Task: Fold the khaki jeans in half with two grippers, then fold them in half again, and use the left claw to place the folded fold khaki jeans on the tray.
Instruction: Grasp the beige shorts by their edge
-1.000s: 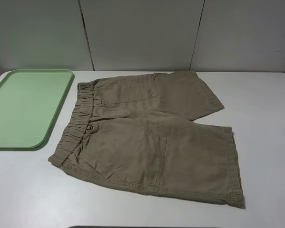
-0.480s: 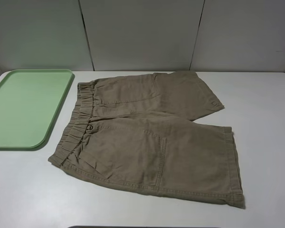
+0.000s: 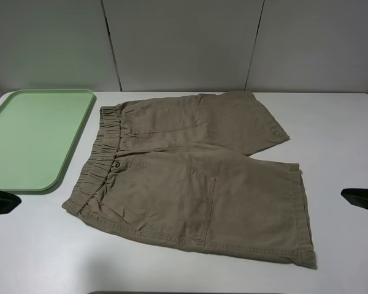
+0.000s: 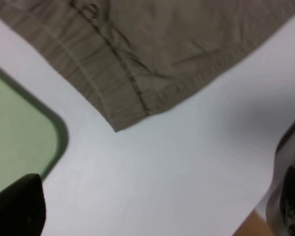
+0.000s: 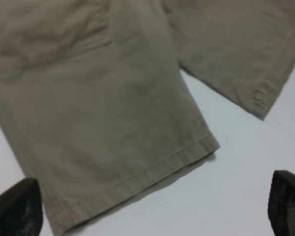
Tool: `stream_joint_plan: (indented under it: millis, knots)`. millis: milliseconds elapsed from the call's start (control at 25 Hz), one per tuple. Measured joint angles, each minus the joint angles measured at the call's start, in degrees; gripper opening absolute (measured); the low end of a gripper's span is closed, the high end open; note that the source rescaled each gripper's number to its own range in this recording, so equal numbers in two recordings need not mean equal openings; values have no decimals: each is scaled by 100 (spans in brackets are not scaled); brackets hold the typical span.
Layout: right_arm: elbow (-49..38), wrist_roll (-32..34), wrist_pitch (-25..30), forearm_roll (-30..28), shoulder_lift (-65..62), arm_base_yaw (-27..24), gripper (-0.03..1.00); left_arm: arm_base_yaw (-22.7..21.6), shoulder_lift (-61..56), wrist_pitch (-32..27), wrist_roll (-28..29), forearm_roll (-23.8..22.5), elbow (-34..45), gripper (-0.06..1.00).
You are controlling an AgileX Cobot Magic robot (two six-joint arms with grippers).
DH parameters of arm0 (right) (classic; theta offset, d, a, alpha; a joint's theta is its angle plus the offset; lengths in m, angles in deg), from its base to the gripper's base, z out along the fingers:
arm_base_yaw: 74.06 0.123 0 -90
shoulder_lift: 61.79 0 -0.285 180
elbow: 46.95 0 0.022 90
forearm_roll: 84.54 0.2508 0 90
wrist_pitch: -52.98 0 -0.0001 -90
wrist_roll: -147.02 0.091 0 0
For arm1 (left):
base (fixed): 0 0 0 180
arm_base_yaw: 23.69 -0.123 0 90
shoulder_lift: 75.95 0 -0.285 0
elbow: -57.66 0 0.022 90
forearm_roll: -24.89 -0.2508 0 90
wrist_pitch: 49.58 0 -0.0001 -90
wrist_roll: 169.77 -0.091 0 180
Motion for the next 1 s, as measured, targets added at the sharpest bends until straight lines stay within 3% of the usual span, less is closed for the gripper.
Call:
stream_joint_plan:
  millis: [160,360,600,1000]
  knots:
    - [-61,0,241,-325,41,183,100,447,645,0,-123,-311,-6,95]
    - [-652,-64,143,-503,41,183,100,859,1179,167,-130,-1130,-6,95]
    - [-1347,-288,-332,-690,41,228,100,892,1876,608,-141,-1669,-32,95]
    - [-1815,-316,-1031,-1209,286,228,100,891,2998,1332,-152,-1932,-32,95]
